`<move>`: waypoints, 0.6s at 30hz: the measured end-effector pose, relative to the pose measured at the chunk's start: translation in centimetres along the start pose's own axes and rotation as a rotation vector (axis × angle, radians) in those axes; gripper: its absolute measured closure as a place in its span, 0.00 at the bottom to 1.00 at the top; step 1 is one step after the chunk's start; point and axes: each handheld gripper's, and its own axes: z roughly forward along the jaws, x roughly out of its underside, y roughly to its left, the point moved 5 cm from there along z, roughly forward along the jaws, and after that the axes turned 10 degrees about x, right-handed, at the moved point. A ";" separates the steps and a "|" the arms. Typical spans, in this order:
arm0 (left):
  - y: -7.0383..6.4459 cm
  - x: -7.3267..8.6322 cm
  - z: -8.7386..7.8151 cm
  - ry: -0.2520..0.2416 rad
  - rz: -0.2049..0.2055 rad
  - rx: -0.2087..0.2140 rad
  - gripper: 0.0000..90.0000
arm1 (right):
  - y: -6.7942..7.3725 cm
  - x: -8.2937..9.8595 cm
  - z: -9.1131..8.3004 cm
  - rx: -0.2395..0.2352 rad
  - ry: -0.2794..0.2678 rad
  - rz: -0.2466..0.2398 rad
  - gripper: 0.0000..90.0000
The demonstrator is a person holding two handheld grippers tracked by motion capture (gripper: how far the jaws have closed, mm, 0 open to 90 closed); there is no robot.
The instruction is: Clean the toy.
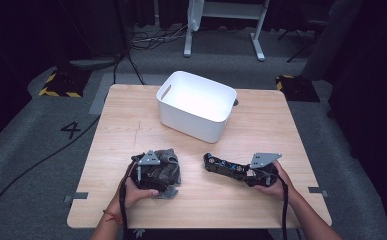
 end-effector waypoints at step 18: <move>-0.2 -1.6 -0.1 -0.026 0.048 -0.071 0.18 | 0.4 -2.7 2.3 -0.002 0.007 -0.029 0.63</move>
